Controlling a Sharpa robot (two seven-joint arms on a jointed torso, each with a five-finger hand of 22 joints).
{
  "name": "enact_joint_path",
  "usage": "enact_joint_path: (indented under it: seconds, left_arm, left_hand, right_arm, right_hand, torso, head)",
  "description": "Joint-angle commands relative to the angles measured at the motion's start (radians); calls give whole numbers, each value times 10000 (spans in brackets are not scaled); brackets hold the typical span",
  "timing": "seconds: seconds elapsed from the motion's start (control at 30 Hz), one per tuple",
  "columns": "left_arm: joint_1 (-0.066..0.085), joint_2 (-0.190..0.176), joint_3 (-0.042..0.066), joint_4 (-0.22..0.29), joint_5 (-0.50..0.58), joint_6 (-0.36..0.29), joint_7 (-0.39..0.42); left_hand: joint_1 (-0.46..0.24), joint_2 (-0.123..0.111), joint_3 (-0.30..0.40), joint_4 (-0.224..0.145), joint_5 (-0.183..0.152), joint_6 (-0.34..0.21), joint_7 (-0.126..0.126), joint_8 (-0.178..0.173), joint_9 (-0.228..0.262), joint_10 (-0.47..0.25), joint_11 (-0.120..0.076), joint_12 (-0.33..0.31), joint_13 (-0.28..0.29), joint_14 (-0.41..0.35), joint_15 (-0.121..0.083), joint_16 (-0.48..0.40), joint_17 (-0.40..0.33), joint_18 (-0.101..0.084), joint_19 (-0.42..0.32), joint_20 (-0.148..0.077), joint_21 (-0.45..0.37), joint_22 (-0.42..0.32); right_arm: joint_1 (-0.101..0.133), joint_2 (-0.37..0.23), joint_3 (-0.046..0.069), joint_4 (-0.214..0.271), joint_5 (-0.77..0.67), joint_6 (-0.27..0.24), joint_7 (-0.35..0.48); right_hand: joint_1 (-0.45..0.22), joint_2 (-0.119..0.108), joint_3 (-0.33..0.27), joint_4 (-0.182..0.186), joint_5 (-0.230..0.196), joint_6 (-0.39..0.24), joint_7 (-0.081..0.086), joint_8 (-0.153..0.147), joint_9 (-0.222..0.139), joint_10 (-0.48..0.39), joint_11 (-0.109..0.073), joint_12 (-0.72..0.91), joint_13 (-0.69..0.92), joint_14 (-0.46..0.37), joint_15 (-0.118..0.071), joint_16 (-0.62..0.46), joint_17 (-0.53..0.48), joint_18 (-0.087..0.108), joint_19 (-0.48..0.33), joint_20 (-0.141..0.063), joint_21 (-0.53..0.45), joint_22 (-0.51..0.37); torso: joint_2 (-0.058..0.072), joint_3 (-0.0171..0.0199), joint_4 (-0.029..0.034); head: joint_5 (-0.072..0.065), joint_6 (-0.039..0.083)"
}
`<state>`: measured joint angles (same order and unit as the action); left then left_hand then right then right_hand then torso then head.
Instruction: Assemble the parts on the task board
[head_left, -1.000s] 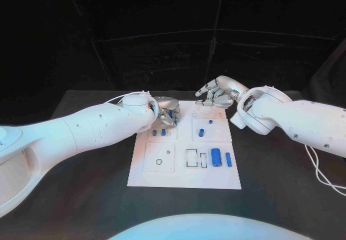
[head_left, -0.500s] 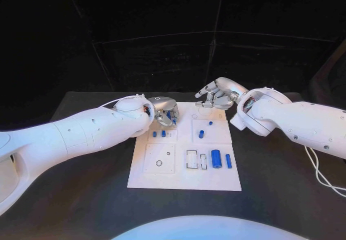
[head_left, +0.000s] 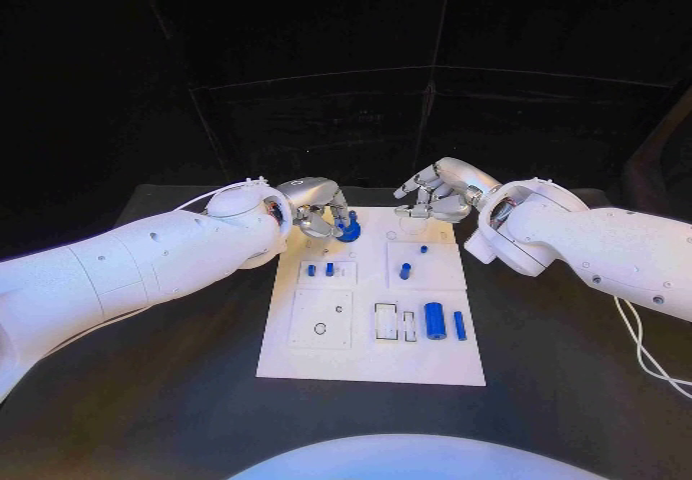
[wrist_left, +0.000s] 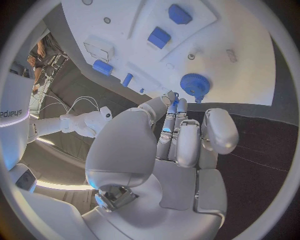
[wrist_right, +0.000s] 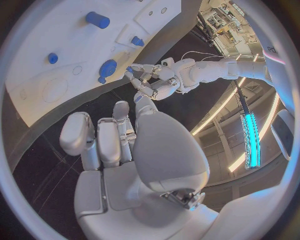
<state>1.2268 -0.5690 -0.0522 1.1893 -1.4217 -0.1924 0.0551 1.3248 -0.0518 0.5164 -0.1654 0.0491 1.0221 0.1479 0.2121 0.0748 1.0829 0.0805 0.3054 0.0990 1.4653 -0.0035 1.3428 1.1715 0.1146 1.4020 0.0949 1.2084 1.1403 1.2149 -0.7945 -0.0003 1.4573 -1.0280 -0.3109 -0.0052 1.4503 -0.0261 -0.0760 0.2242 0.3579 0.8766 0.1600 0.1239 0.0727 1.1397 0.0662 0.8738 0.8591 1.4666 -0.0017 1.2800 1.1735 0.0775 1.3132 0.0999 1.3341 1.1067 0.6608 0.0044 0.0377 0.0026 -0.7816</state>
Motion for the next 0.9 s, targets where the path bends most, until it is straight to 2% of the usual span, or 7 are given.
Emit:
enact_joint_path:
  seconds: [0.03,0.13,0.3,0.53,0.9]
  left_arm:
    - [10,-185,26,94,230,205,83]
    - [8,-347,26,136,253,471,71]
    - [-21,-423,17,88,264,739,59]
    - [-135,-366,2,-116,267,940,-18]
    - [-199,-246,-5,-251,261,1171,-116]
  left_hand:
    - [-28,-54,81,4,1,98,-7,-36,-12,86,-18,-55,-14,174,-32,28,-13,-187,85,-15,70,17]
    - [-40,-65,84,5,2,101,-8,-45,-13,90,-17,-70,-20,175,-30,29,-15,-188,86,-14,72,21]
    - [-78,-93,88,13,1,109,-13,-67,-17,105,-16,-106,-35,173,-27,25,-33,-189,85,-10,73,26]
    - [-86,-96,89,16,2,112,-13,-71,-18,110,-17,-113,-37,171,-26,22,-40,-185,77,-9,57,8]
    - [-105,-100,92,26,1,119,-14,-82,-19,121,-17,-129,-44,165,-26,10,-66,-182,71,-8,47,-1]
  right_arm:
    - [18,-9,5,17,15,-37,99]
    - [18,-1,5,11,15,-31,99]
    - [17,5,5,4,15,-21,100]
    - [17,5,5,4,15,-15,98]
    - [17,19,5,0,15,-13,101]
  right_hand:
    - [-15,90,-68,1,16,-35,2,36,-6,-41,29,3,11,187,-76,-33,-9,185,-79,-4,-41,-10]
    - [-15,90,-68,1,16,-35,2,36,-6,-41,29,3,11,187,-76,-33,-9,185,-79,-4,-41,-10]
    - [-15,90,-68,1,16,-35,2,36,-6,-41,29,3,11,187,-76,-33,-9,185,-79,-4,-41,-10]
    - [-15,90,-68,1,16,-35,2,36,-6,-41,29,3,11,187,-76,-33,-9,185,-79,-4,-41,-10]
    - [-17,109,-68,11,24,-28,0,47,-4,-35,28,7,5,191,-77,-36,-5,187,-80,-4,-50,-20]
  torso:
    - [12,4,4]
    - [10,-3,-6]
    - [14,-11,-19]
    - [12,-3,-38]
    - [12,3,-30]
  head:
    - [27,-6]
    - [54,6]
    - [72,2]
    - [88,11]
    - [105,-4]
